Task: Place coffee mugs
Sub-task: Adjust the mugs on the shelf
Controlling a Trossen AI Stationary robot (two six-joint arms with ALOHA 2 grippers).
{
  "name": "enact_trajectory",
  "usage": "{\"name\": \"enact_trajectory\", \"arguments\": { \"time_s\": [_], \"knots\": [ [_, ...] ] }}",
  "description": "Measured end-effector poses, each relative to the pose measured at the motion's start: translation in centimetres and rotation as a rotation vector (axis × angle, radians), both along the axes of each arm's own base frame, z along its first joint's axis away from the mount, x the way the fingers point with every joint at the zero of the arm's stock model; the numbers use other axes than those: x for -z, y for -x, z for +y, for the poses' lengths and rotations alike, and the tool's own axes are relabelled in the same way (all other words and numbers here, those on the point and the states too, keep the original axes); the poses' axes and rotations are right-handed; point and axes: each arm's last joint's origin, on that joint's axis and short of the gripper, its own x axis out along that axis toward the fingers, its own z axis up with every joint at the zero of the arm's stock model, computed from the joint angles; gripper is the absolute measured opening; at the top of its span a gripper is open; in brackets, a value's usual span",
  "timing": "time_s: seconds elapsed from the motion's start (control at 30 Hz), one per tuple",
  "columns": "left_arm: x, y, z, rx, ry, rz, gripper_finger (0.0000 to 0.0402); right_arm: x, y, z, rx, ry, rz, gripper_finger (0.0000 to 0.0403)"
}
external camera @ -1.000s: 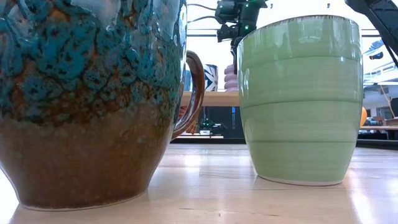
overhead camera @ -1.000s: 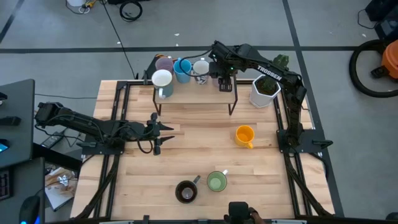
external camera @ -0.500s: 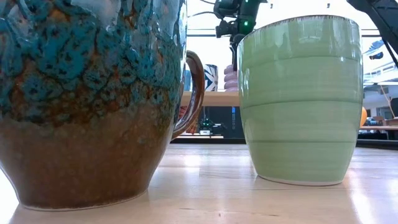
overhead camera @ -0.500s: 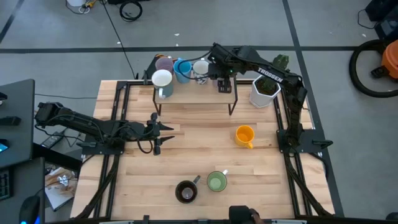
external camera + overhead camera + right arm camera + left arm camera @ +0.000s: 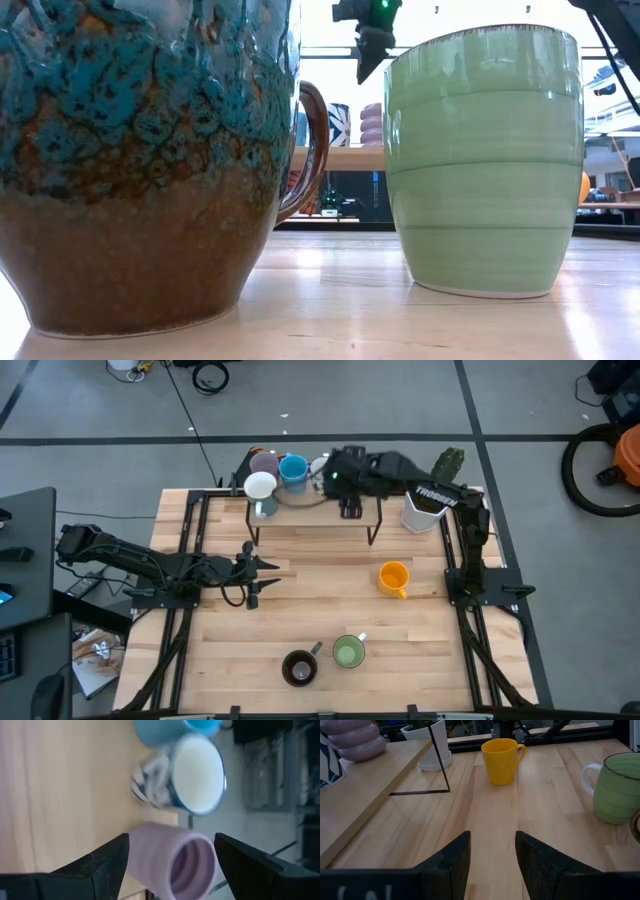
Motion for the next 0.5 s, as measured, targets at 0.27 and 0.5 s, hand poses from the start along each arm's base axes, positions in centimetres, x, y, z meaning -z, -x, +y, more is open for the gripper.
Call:
{"name": "enact_trajectory", "arguments": {
  "time_s": [0.27,0.5],
  "knots": [
    [0.0,0.0,0.0,0.0,0.002,0.0,0.016,2.5,-3.4,5.2,-0.13,0.108,-0.032,0.0297],
    [0.0,0.0,0.0,-0.002,0.007,0.001,0.016,6.6,-5.2,7.1,-0.154,0.239,0.003,0.0292]
  ]
}}
